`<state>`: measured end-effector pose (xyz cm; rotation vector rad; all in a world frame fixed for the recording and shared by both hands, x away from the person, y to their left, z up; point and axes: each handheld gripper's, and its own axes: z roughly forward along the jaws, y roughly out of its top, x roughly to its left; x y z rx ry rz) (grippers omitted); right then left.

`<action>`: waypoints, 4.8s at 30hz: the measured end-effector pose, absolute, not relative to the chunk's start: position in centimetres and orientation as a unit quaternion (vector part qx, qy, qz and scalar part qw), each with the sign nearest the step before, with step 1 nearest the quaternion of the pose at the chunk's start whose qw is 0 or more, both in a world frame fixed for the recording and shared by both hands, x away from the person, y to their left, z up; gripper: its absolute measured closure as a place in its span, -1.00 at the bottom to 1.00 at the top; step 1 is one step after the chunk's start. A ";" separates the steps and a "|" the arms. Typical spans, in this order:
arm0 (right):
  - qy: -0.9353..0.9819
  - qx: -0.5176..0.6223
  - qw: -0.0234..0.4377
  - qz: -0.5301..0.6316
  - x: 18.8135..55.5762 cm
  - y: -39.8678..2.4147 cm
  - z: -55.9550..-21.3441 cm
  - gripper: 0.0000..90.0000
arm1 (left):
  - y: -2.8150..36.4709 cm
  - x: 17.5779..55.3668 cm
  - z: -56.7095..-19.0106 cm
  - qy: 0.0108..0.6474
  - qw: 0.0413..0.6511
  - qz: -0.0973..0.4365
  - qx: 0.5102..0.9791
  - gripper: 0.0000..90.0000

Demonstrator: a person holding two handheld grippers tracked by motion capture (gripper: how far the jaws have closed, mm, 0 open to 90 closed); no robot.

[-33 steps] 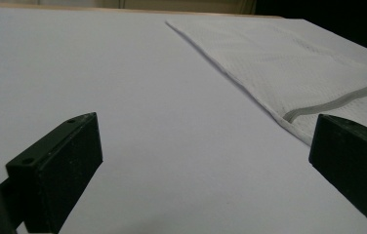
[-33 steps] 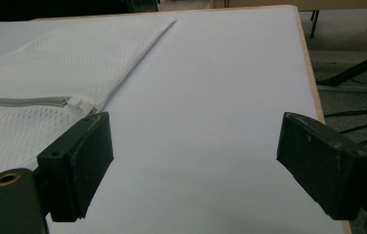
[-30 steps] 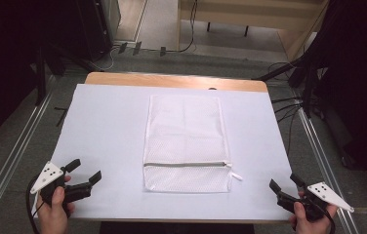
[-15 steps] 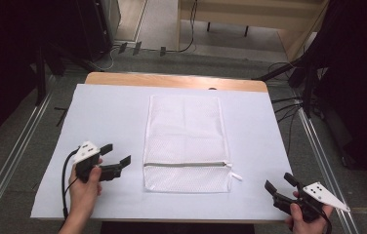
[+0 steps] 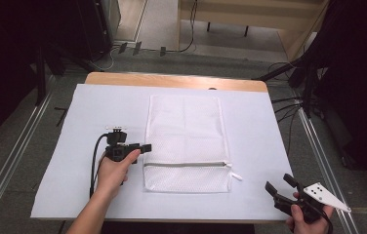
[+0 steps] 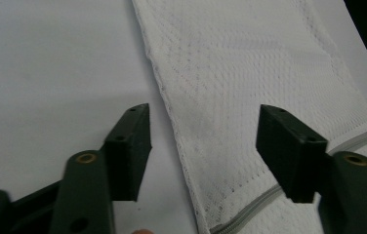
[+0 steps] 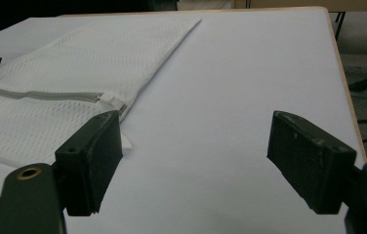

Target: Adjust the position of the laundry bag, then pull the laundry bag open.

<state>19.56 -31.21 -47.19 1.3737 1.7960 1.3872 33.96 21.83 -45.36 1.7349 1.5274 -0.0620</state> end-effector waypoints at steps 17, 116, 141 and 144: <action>0.664 0.502 0.237 0.500 20.1 -30.6 -47.5 -0.51 | 18.1 34.8 -44.3 0.545 0.238 0.052 0.802 0.71; 0.762 0.453 0.188 0.423 21.6 -12.5 -49.4 1.00 | 13.2 28.1 -43.6 0.419 0.440 -0.027 0.794 0.05; 0.763 0.377 0.221 0.475 20.1 -11.7 -47.5 1.00 | 6.7 29.2 -43.6 0.500 0.393 -0.067 0.769 -0.29; 0.765 0.377 0.220 0.474 20.1 -11.8 -47.5 1.00 | 7.1 29.2 -43.6 0.496 0.393 -0.072 0.771 -0.17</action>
